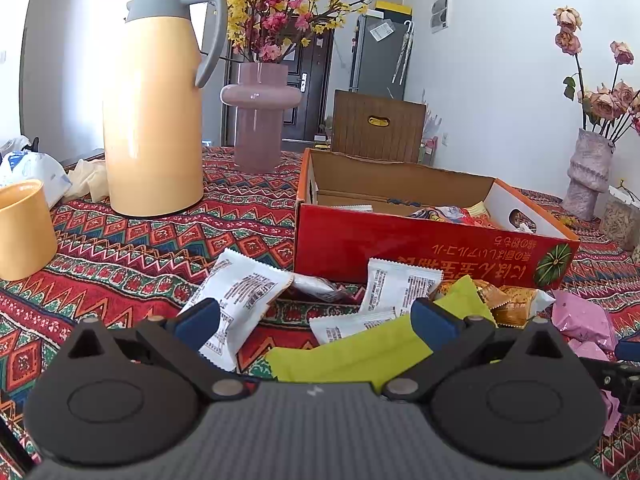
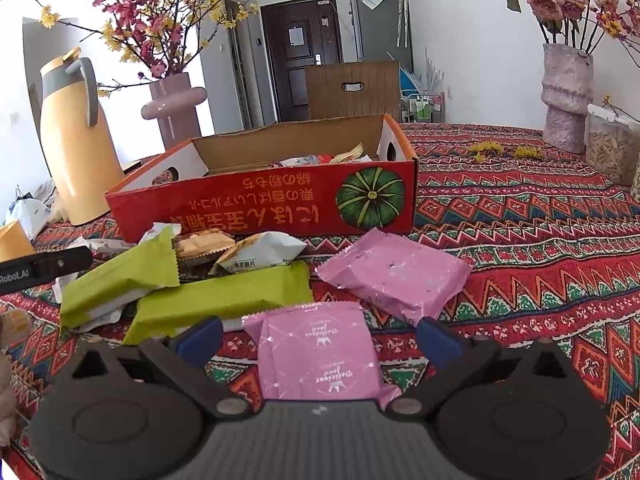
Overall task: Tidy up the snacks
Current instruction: 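Withdraw both grippers from the box back over the snack pile, then grasp a pink packet with the right gripper while the left grasps a white packet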
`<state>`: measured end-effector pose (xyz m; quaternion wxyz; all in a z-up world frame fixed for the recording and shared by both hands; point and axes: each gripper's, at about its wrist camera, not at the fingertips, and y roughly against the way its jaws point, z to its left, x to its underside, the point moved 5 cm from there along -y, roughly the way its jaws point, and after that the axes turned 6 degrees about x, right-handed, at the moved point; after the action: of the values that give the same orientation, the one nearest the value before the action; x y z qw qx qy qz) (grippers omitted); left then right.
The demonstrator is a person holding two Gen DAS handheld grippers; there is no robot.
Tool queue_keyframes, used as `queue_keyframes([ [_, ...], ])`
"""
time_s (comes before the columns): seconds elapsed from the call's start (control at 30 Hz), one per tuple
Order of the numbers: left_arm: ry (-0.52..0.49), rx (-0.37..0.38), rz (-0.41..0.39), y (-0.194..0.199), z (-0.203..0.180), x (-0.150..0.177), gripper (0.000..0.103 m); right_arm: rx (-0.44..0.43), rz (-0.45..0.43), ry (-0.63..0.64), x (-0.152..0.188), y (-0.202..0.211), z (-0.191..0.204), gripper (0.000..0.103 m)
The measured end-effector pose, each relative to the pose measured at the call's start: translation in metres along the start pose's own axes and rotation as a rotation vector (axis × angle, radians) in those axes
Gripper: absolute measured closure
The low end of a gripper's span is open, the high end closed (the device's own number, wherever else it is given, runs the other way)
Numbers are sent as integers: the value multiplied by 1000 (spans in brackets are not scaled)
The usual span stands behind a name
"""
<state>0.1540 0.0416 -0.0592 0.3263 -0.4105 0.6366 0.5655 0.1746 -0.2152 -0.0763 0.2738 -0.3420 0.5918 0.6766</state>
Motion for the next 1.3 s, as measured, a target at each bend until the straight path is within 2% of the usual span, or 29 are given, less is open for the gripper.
queue_keyframes([
  [0.27,8,4,5,0,1,1,0,-12,74,32,5,-10,2,3],
  [0.47,12,6,8,-1,1,1,0,-13,84,81,4,-14,8,5],
  [0.8,11,0,14,-2,1,1,0,16,58,111,4,-11,6,27],
  [0.93,13,1,12,-2,1,1,0,20,45,120,5,-8,7,42],
  [1.3,15,2,10,-1,1,1,0,33,12,109,9,5,9,43],
])
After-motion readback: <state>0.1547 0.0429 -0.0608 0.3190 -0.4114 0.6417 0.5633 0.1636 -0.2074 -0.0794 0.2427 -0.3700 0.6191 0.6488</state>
